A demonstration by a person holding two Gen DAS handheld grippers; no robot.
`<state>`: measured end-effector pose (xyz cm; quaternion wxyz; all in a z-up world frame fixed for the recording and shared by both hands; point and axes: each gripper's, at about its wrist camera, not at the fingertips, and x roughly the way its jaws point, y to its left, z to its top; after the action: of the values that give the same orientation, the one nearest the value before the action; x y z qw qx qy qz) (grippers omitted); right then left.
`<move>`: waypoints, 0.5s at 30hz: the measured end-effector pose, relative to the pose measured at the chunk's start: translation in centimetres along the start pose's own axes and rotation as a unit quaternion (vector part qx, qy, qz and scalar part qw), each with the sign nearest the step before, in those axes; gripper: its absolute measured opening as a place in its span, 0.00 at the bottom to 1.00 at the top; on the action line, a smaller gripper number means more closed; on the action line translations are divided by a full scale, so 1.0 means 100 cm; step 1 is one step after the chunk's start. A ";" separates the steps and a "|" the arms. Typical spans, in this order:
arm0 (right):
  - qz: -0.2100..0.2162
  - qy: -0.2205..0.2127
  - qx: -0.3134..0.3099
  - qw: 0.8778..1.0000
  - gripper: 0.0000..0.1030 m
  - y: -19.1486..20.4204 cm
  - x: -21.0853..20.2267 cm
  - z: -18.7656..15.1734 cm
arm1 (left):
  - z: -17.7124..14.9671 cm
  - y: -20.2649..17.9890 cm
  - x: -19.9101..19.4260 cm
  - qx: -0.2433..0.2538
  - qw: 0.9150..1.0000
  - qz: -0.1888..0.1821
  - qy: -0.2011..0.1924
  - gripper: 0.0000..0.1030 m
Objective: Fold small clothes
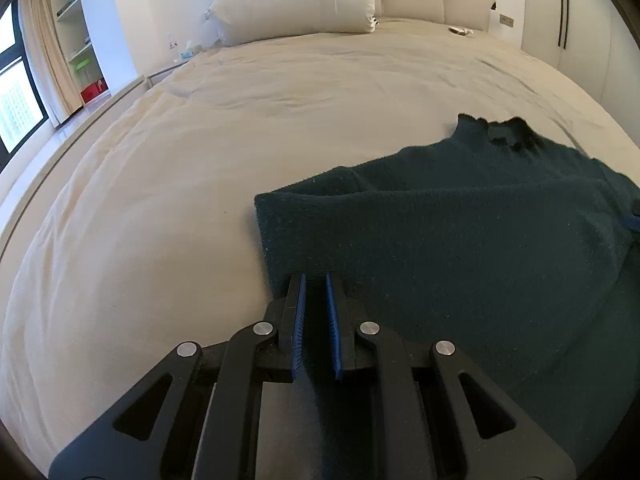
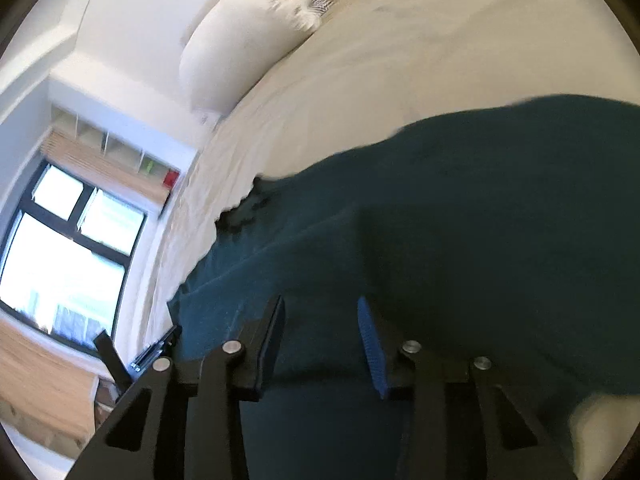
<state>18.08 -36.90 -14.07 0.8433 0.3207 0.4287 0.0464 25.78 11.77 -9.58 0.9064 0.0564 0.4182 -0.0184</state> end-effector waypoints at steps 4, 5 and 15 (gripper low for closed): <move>-0.033 -0.092 0.042 0.994 0.60 -0.048 -0.093 -0.019 | -0.002 0.006 -0.029 -0.050 0.999 -0.013 -0.014 0.12; -0.056 -0.118 0.071 0.989 0.63 -0.069 -0.119 -0.026 | -0.002 0.007 -0.039 -0.064 0.997 -0.024 -0.022 0.12; -0.064 -0.238 0.288 0.925 0.63 -0.213 -0.236 -0.059 | -0.002 -0.041 -0.106 -0.140 0.973 -0.175 -0.059 0.85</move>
<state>-5.32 -59.10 -12.58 0.7928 0.5235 0.2299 -0.2111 18.35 7.63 -2.00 0.9113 -0.1461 0.3654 -0.1213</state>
